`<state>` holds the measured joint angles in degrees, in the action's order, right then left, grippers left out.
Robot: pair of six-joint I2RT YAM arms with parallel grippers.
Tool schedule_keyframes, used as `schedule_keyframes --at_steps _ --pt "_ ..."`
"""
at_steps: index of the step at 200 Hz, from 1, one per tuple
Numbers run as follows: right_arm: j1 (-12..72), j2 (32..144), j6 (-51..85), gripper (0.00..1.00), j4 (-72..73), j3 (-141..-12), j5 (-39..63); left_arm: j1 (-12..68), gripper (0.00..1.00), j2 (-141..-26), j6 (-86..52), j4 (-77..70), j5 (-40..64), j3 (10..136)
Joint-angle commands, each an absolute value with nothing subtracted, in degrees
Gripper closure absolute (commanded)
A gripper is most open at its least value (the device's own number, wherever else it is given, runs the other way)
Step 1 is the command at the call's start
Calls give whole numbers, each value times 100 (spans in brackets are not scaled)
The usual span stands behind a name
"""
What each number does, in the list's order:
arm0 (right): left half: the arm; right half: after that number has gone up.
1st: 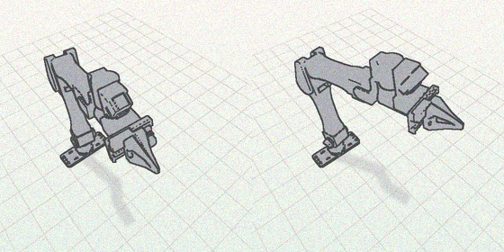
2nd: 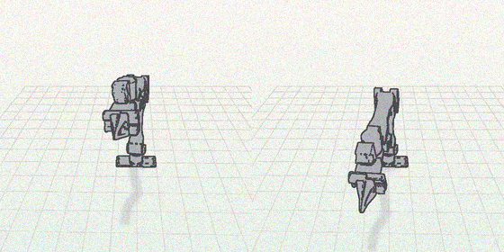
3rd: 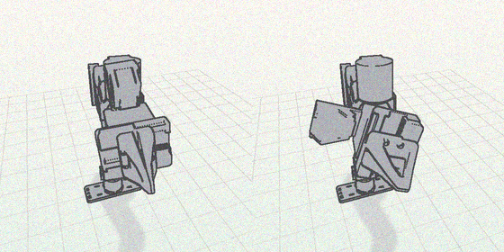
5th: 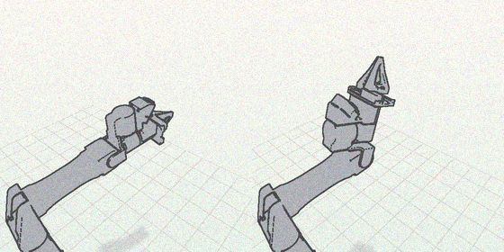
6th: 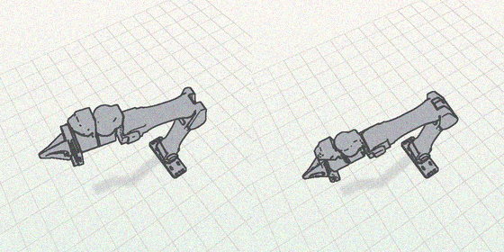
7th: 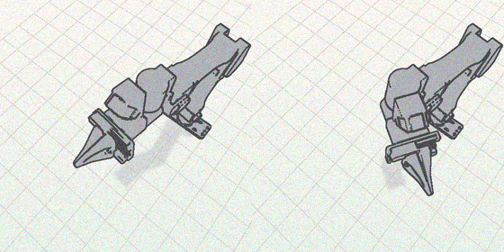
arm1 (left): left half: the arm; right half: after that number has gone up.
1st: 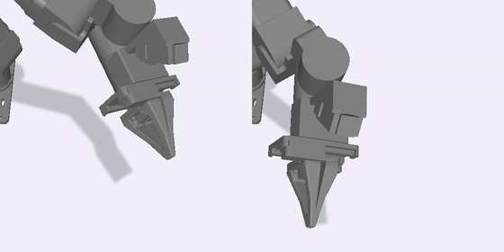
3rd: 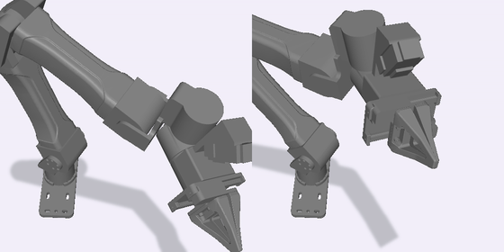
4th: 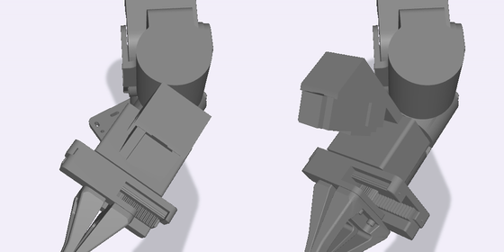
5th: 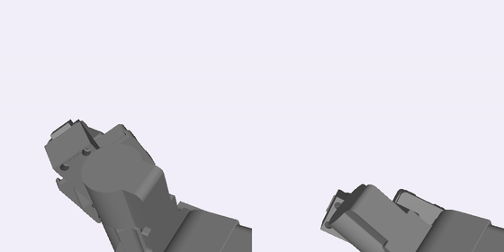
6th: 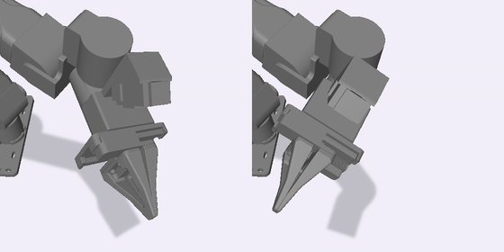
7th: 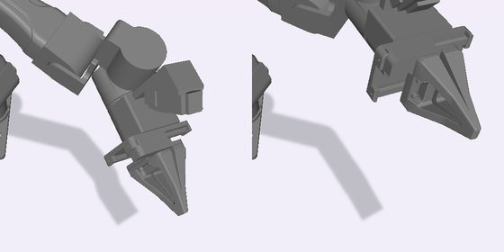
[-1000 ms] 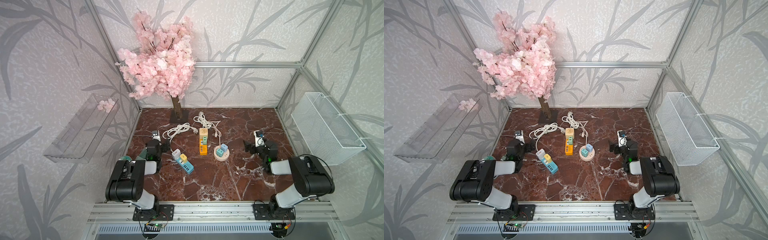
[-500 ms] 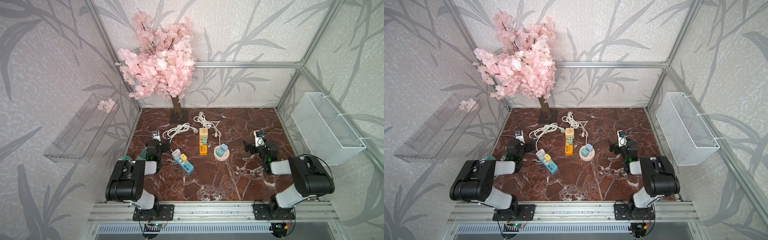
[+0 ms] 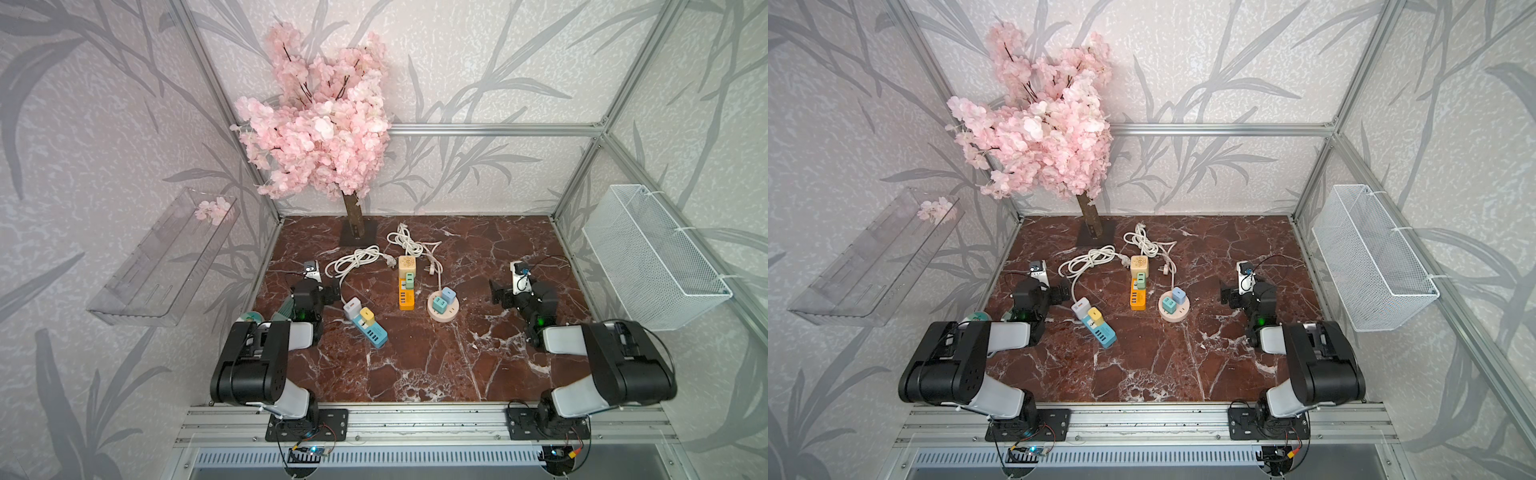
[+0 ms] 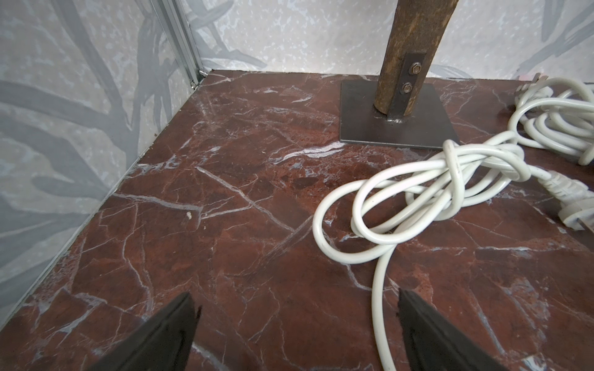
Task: Pull the plug off the socket
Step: Remove the plug from the socket.
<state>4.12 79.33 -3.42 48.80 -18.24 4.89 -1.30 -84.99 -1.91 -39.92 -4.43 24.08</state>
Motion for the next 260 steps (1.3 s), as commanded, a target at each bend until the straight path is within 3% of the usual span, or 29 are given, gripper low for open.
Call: schedule_keyframes --at_steps 1,15,33,46,65,95,112,142,165,209,228,249,260 --pt "700 6311 303 1 2928 -2156 -490 -151 0 -7771 -228 -1904 -271 3302" --pt "688 5646 1112 1 1396 -2667 -488 -155 0 -7543 -75 -511 -102 3876" --pt "668 5264 2018 1 505 -2967 -372 -154 0 -7265 87 736 33 4446" --pt "588 5062 3004 1 699 -2735 -468 -155 0 -7054 385 1414 401 4729" --pt "285 4959 3585 1 1942 -2116 390 -152 0 -6756 723 2387 823 5136" --pt "407 5539 3396 7 354 -3224 1158 -149 5 -6263 946 3438 1358 5412" --pt "1107 5991 2847 7 -747 -4014 978 -154 9 -6242 958 3848 1573 5547" --pt "2999 6528 2234 7 -2131 -5223 -683 -146 12 -6498 920 4516 1829 5901" --pt "3864 7107 2272 7 -2699 -5898 -646 -134 13 -6653 838 4737 1641 6099" --pt "5313 8535 2054 8 -3441 -7141 -659 -18 37 -7071 1176 4879 1405 6162" --pt "5670 9138 1950 15 -3529 -7598 -442 17 61 -7301 1407 5051 1857 6165" --pt "6003 9702 1919 24 -3558 -7989 -242 25 75 -7482 1489 5129 2304 6188" --pt "6159 10007 1936 29 -3542 -8152 -333 35 87 -7558 1534 5113 2443 6200"
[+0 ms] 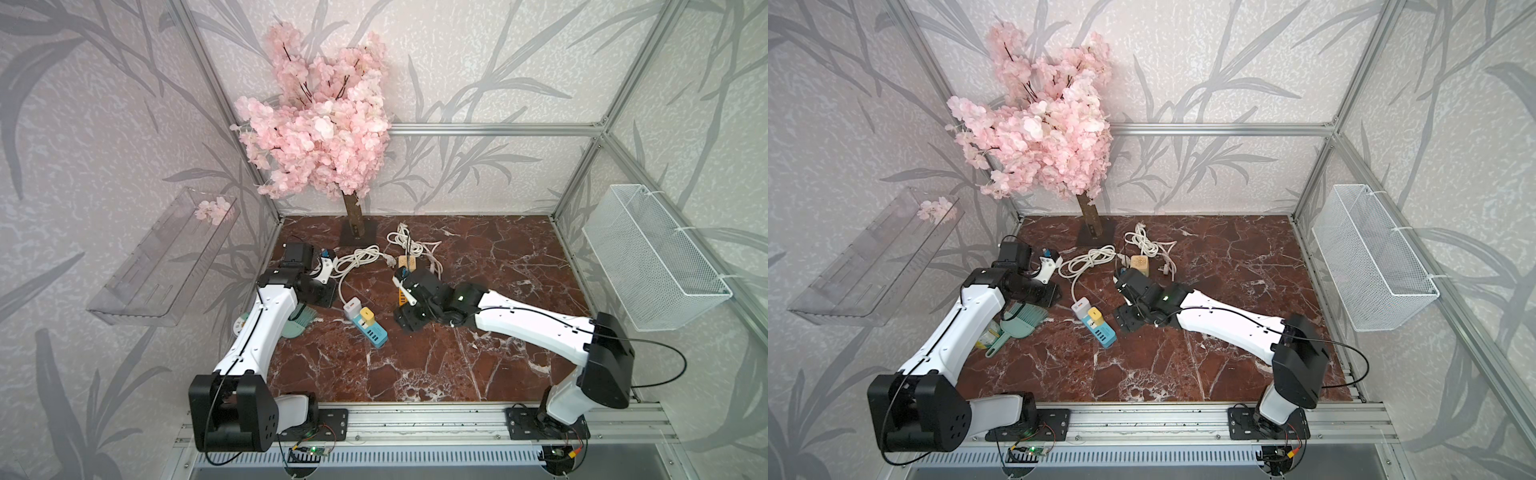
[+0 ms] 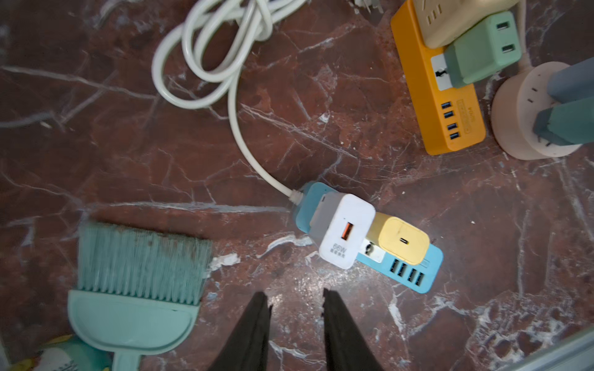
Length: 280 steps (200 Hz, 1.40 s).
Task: Pull the plug off the socket
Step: Remove the plug from the socket.
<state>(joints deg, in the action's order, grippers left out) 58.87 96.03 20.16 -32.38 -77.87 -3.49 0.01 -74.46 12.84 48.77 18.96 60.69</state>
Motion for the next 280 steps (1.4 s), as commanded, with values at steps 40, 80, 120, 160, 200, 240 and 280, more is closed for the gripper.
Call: schedule_keyframes --at_steps 40,80,120,160,200,240,280 --pt "6354 10527 2031 29 -3216 -8387 -314 86 100 -7760 1770 4986 2894 6035" --pt "6351 10799 1991 29 -3014 -8569 -249 132 100 -8178 1758 4779 2884 6006" --pt "6265 11065 2062 30 -2930 -8822 -227 156 100 -8486 1718 4783 2792 6084" --pt "6091 11229 2072 35 -2753 -8955 136 155 100 -8542 1731 4759 2691 6038" --pt "6019 11530 2048 34 -2794 -9230 156 160 100 -8585 1697 4738 2568 6013" --pt "5969 11892 1935 35 -3050 -9673 30 167 100 -8612 1705 4770 2522 6023" --pt "5968 12185 1782 36 -3245 -10066 -55 181 100 -8675 1740 4813 2575 6073"
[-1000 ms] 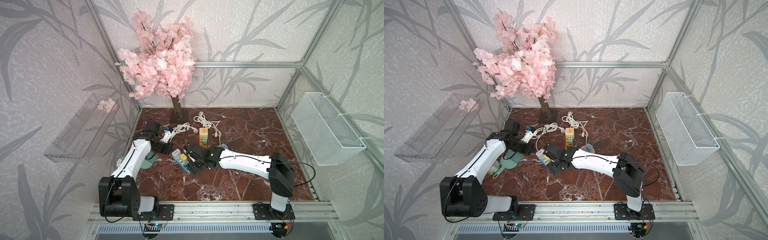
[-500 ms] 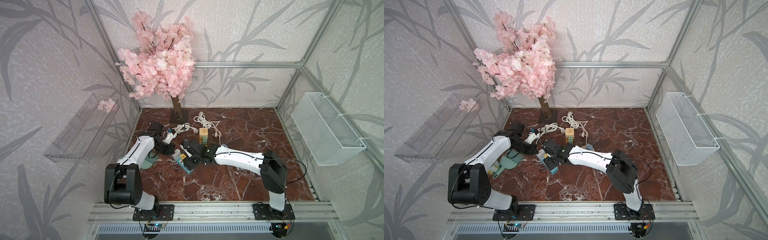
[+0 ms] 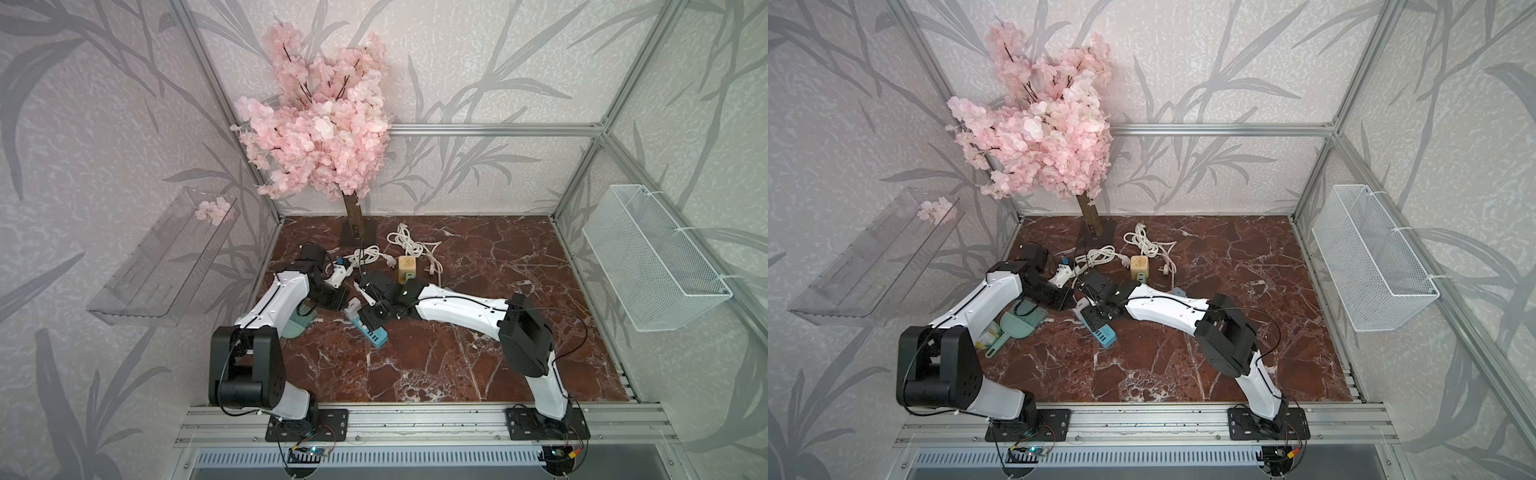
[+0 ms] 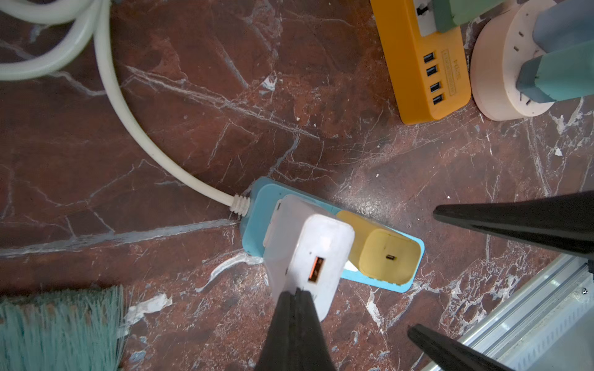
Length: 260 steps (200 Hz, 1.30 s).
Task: Pull the plug off the socket
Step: Remove the plug from the socket.
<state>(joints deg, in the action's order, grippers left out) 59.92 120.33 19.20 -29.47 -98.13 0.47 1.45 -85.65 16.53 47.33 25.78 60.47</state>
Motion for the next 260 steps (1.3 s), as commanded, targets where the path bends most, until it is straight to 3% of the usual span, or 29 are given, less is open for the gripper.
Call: schedule_keyframes --at_steps 1,64,120,168,185,260 --pt "5968 12197 1783 36 -3248 -10078 -54 178 100 -8675 1740 4815 2575 6078" --pt "5968 12412 1707 43 -3333 -10295 -44 193 100 -8788 1898 5007 3004 6221" --pt "5970 12531 1692 45 -3260 -10307 -118 193 100 -8952 1872 4904 2691 6172" --pt "6008 12527 1653 51 -3211 -10276 -211 188 100 -9025 1825 4843 2663 6053" --pt "6020 12511 1626 59 -3216 -10263 -253 192 100 -9003 1811 4808 2658 5999" --pt "6141 12365 1558 66 -3002 -10047 -467 193 100 -9017 1801 4731 2553 5906"
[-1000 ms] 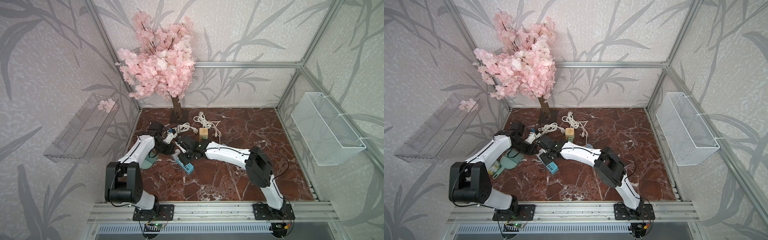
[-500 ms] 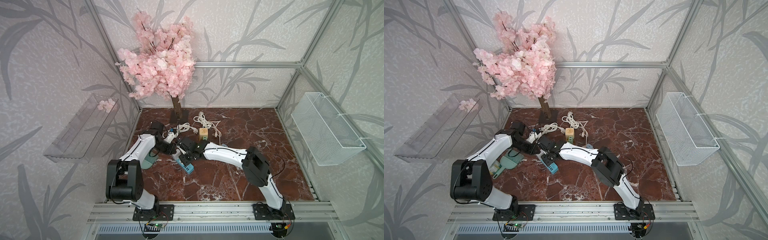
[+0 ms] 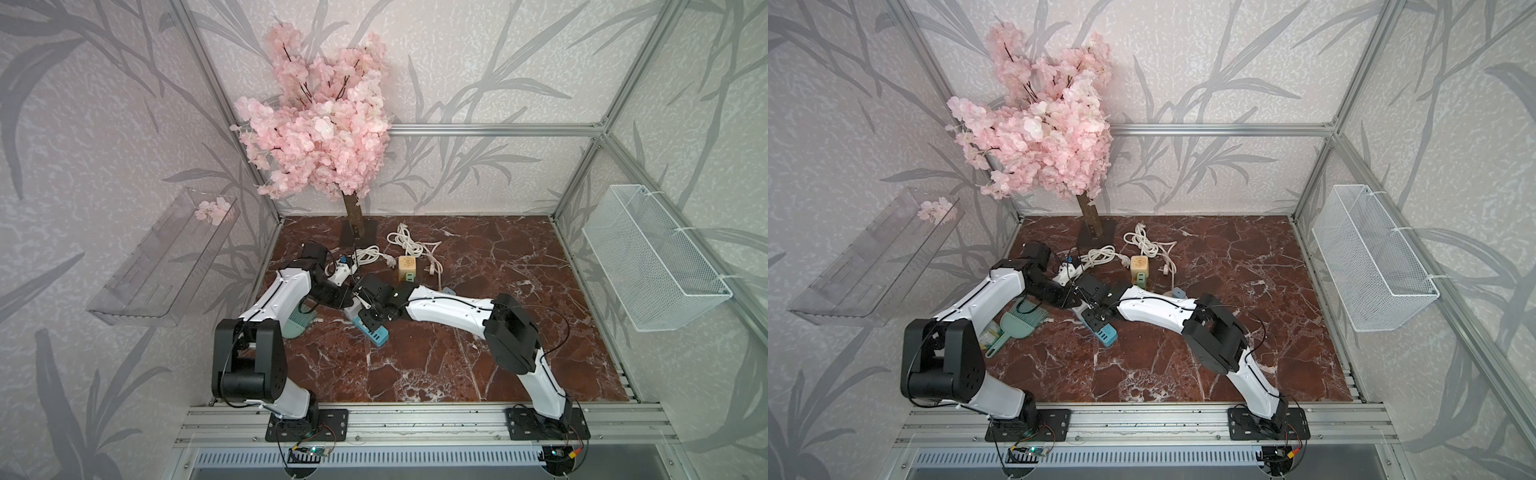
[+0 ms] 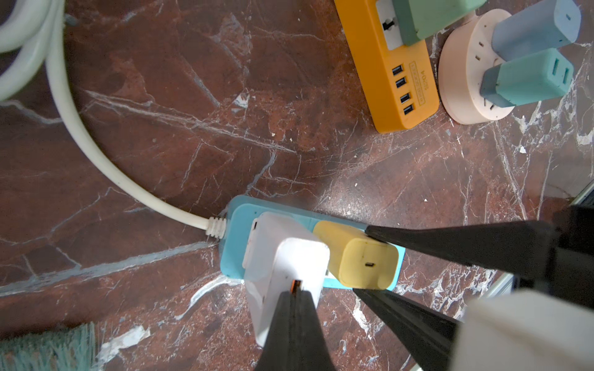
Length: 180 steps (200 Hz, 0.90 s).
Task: Pull the plug off the socket
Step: Remove the plug from the socket.
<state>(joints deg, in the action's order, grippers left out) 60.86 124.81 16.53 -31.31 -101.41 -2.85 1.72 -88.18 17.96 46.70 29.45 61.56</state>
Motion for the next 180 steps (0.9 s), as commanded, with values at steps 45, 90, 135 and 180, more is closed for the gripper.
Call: schedule_keyframes --at_steps 45,90,135,180 --pt "6207 12349 1522 79 -2931 -10043 -540 192 100 -9039 1795 4651 2413 5819" --pt "6450 12331 1205 87 -2866 -9949 -1124 190 100 -9093 1811 4579 2276 5765" --pt "6587 12286 986 88 -2791 -9838 -1394 192 100 -9142 1809 4563 2254 5758" --pt "6587 12295 1076 92 -2750 -9879 -1368 185 100 -9166 1811 4573 2291 5766"
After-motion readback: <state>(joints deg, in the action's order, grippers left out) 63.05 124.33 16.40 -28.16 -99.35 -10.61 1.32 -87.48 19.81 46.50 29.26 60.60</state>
